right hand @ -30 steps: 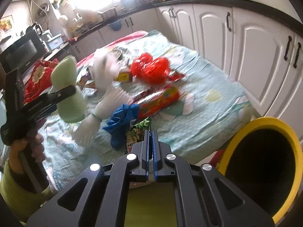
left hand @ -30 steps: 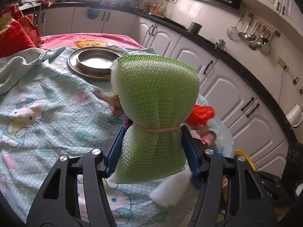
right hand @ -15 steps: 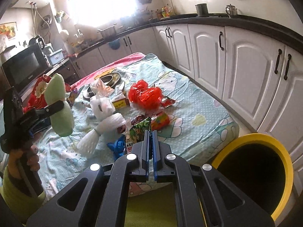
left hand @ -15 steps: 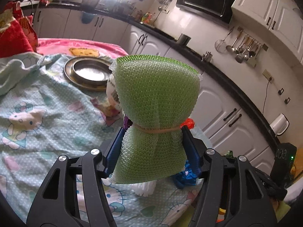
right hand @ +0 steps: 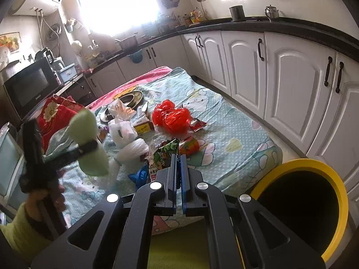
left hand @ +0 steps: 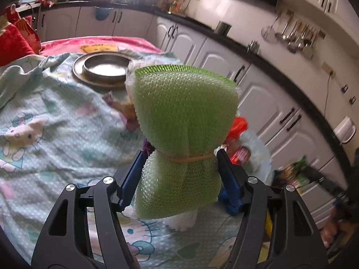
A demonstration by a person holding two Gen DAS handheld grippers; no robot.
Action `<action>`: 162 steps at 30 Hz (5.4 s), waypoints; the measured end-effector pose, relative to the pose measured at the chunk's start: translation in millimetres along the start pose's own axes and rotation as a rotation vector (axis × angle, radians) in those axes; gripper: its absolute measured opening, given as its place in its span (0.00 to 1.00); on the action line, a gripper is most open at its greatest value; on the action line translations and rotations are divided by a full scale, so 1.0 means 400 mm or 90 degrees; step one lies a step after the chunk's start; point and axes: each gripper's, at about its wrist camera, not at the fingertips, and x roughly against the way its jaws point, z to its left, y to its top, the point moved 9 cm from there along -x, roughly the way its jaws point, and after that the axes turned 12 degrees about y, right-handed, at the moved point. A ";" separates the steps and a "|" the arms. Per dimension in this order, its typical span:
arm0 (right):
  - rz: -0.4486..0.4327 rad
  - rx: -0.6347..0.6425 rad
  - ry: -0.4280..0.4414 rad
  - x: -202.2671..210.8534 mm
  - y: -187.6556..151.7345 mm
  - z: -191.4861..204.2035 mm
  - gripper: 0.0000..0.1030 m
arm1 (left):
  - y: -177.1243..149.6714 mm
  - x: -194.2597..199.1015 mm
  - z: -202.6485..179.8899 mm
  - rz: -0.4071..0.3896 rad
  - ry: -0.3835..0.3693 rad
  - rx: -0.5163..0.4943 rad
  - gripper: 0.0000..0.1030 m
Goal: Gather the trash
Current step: 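Lift and carry the sponge with the left tool while the right tool carries the packet over the yellow-rimmed bin, then open the left tool to drop the sponge into the bin while the right tool releases the packet, then move both open tools back over the bed toward the purple wrapper and white foam netting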
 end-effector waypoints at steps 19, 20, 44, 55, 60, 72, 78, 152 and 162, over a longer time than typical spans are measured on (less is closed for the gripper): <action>-0.087 -0.038 -0.022 0.136 0.045 -0.090 0.03 | -0.022 0.094 -0.035 -0.017 0.037 -0.054 0.54; -0.091 -0.040 -0.025 0.143 0.047 -0.097 0.03 | -0.019 0.102 -0.049 -0.019 0.029 -0.060 0.54; -0.140 -0.070 -0.125 0.308 -0.004 -0.269 0.03 | -0.060 0.089 -0.508 0.000 -0.154 -0.206 0.54; -0.130 -0.092 -0.190 0.369 -0.078 -0.364 0.03 | -0.174 0.032 -0.627 0.051 -0.204 -0.252 0.54; -0.114 -0.115 -0.207 0.381 -0.124 -0.410 0.03 | -0.231 0.009 -0.670 0.070 -0.226 -0.284 0.55; -0.098 -0.151 -0.218 0.384 -0.177 -0.467 0.03 | -0.320 -0.046 -0.712 0.179 -0.322 -0.260 0.55; -0.091 -0.167 -0.218 0.379 -0.191 -0.486 0.03 | -0.321 -0.062 -0.728 0.213 -0.352 -0.244 0.56; -0.050 0.032 -0.117 0.211 -0.007 -0.121 0.63 | 0.036 0.056 -0.303 -0.033 -0.177 -0.027 0.89; -0.022 0.087 -0.067 0.128 0.009 0.002 0.63 | 0.076 0.100 -0.158 -0.096 -0.083 -0.028 0.89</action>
